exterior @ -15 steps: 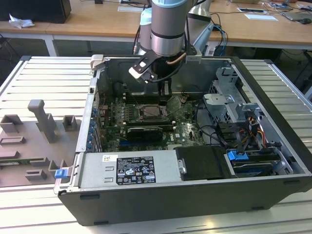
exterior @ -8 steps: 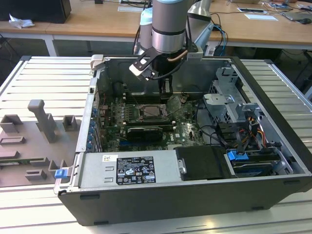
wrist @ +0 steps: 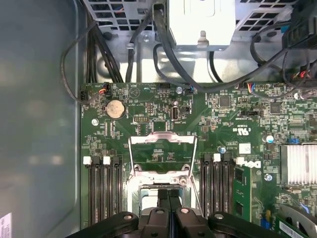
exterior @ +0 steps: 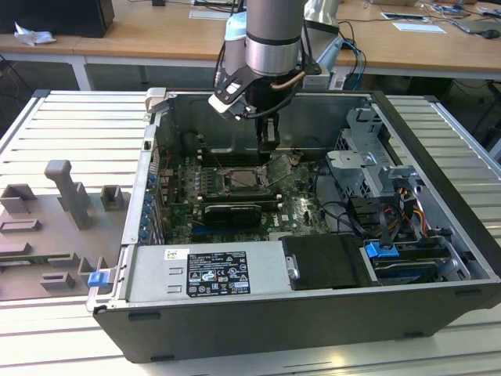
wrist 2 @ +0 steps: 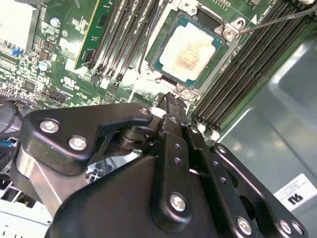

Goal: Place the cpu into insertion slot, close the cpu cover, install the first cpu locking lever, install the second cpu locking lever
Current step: 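Close the cpu cover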

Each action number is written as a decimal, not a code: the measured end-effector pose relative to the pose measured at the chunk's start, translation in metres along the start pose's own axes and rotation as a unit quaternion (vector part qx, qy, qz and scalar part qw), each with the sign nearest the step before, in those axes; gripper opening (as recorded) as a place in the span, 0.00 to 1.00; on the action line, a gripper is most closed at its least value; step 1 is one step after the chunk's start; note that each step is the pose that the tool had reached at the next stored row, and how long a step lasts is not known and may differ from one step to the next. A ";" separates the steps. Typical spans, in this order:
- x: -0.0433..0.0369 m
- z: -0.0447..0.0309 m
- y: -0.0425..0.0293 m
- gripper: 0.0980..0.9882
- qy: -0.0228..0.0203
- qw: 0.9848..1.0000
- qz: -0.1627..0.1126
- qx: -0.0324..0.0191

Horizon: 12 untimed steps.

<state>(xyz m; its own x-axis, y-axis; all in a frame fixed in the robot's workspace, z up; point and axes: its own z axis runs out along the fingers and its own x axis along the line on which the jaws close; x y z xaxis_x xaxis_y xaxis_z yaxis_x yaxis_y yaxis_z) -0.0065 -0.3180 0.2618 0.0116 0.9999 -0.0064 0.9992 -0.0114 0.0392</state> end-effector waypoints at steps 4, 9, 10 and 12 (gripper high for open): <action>0.0000 -0.0021 0.0050 0.01 0.000 1.000 0.000 0.002; 0.0001 -0.0020 0.0088 0.01 0.000 1.000 0.000 0.002; 0.0001 -0.0020 0.0091 0.01 0.000 1.000 0.000 0.002; 0.0001 -0.0018 0.0122 0.01 0.000 1.000 0.000 0.002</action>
<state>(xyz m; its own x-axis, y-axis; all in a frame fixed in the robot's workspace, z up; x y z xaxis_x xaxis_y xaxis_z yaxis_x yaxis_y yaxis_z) 0.0056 -0.3180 0.2642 0.0117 0.9999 -0.0070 0.9993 -0.0114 0.0346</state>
